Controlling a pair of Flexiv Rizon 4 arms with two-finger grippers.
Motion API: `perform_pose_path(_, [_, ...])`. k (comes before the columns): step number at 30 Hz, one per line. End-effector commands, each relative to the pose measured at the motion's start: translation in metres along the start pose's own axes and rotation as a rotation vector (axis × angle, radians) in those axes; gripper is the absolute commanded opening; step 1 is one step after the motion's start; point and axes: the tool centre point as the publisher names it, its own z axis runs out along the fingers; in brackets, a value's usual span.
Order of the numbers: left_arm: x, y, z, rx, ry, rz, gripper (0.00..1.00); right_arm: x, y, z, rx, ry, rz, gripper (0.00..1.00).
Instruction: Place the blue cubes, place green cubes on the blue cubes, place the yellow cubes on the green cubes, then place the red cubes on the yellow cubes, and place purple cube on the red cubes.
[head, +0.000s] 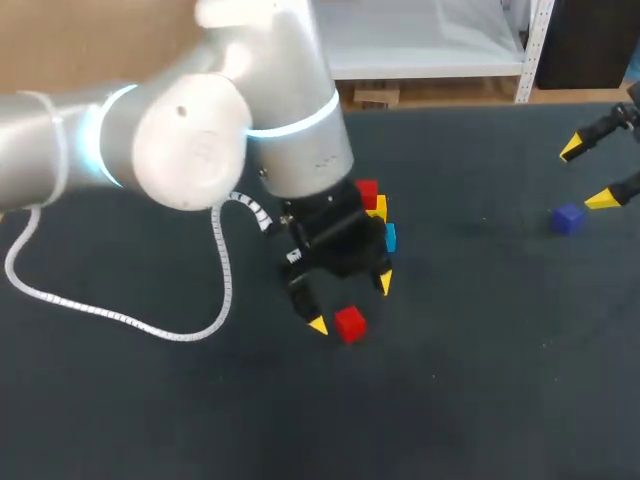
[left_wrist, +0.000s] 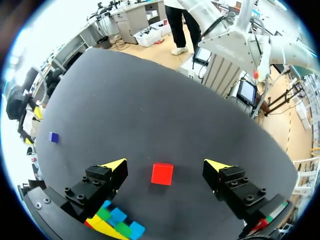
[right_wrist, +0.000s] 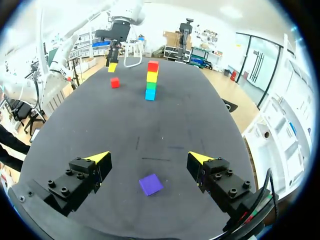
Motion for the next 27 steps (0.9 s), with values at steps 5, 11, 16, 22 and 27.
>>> perform_pose_path(5, [0.005,0.005,0.025,0.129,0.024,0.033,1.0,0.0,0.0,0.0,0.0,-0.001,-0.001,1.0])
perform_pose_path(11, [0.011,0.006,0.032,0.134,0.02,0.038,1.0,0.0,0.0,0.0,0.0,-0.001,-0.001,1.0])
perform_pose_path(16, [0.016,0.006,0.037,0.139,0.018,0.02,1.0,0.0,0.0,0.0,0.0,-0.001,-0.001,1.0])
perform_pose_path(22, [0.021,0.005,0.044,0.143,0.011,0.007,1.0,0.0,0.0,0.0,0.0,-0.001,-0.001,1.0])
perform_pose_path(27, [0.025,0.004,0.043,0.133,0.002,-0.013,0.94,0.0,0.0,0.0,0.0,-0.001,-0.001,1.0])
